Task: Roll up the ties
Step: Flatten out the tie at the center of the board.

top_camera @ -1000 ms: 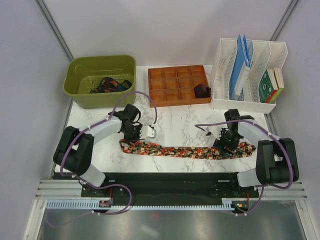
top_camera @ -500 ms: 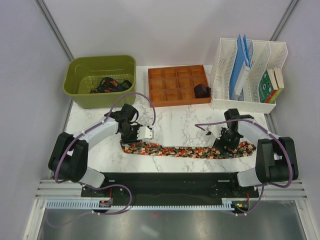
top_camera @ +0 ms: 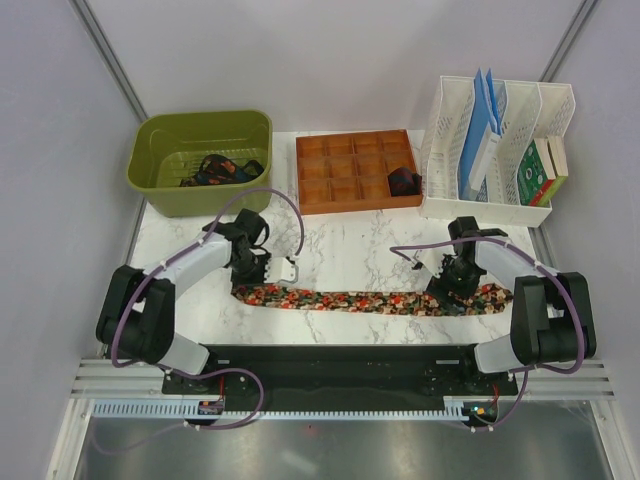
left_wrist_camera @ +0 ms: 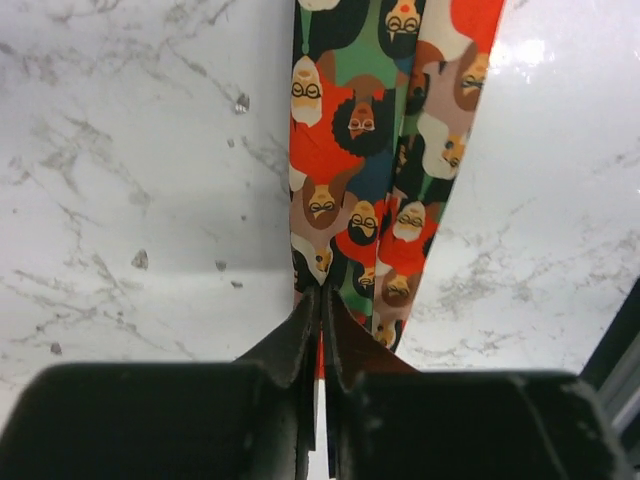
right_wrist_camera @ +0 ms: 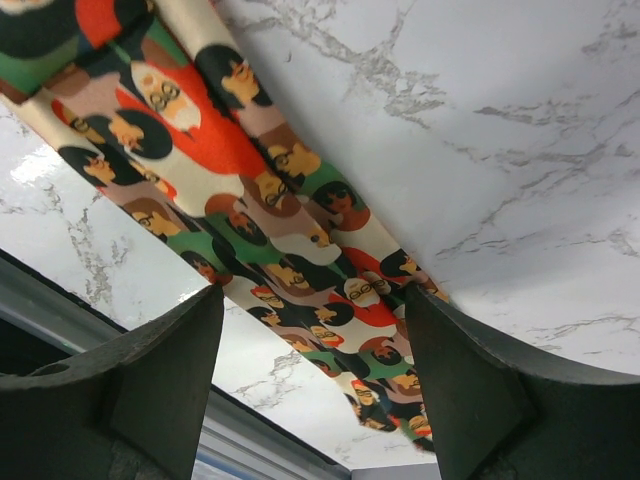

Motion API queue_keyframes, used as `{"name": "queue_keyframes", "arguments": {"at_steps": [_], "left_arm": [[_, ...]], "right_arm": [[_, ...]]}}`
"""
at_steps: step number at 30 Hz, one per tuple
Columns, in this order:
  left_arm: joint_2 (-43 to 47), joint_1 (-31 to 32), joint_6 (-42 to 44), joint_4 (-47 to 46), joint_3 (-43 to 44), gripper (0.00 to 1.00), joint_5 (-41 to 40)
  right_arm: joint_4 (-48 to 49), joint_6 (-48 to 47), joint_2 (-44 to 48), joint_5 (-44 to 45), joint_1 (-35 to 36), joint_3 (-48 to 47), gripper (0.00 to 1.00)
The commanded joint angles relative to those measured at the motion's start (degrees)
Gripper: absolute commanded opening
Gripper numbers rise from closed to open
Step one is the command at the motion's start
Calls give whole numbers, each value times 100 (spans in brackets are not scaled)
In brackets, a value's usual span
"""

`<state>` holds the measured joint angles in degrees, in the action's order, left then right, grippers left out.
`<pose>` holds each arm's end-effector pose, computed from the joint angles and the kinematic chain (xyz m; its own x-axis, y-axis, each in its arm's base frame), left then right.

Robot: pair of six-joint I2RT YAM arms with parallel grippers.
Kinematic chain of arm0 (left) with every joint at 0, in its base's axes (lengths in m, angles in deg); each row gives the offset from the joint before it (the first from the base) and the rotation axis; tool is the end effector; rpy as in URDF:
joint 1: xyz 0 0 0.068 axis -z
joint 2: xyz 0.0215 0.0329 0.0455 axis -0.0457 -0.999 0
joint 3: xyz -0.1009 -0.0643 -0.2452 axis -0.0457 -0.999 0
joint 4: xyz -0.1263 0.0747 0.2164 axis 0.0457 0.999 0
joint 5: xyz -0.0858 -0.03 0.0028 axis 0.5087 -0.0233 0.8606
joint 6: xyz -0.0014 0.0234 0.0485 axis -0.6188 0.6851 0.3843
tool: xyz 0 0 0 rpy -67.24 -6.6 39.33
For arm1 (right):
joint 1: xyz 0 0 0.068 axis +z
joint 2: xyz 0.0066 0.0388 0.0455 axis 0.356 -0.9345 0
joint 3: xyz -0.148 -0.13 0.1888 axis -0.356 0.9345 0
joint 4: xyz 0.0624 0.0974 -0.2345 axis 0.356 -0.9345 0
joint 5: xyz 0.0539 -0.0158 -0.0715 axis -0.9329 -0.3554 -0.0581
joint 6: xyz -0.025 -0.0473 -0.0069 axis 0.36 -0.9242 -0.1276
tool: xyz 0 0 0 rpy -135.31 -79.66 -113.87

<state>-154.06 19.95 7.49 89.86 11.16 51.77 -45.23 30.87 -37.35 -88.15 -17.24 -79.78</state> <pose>0.2257 -0.1011 0.1742 0.0440 0.9757 -0.2145 0.9985 -0.0358 0.0417 0.2150 0.0170 0.1558 -0.5176 -0.8515 -0.0839 -0.8556 0.5155 0.0470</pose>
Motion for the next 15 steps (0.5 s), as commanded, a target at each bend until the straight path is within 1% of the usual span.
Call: {"name": "queue_keyframes", "arguments": {"at_steps": [1,5,8,11,15], "left_arm": [[609,-304,400,678,189,2,180],[961,-472,549,863,-5,2,233],[1015,-560,585,872,-154,2,233],[901,-692,646,732,-304,2,137],[699,-850,752,276,-585,2,-196]], "right_arm": [[188,25,-199,-83,-45,33,81],[197,42,-208,-92,-37,33,81],[188,33,-208,-92,-36,42,82],[197,42,-225,-101,-37,59,81],[205,25,-216,-57,-37,94,79]]}}
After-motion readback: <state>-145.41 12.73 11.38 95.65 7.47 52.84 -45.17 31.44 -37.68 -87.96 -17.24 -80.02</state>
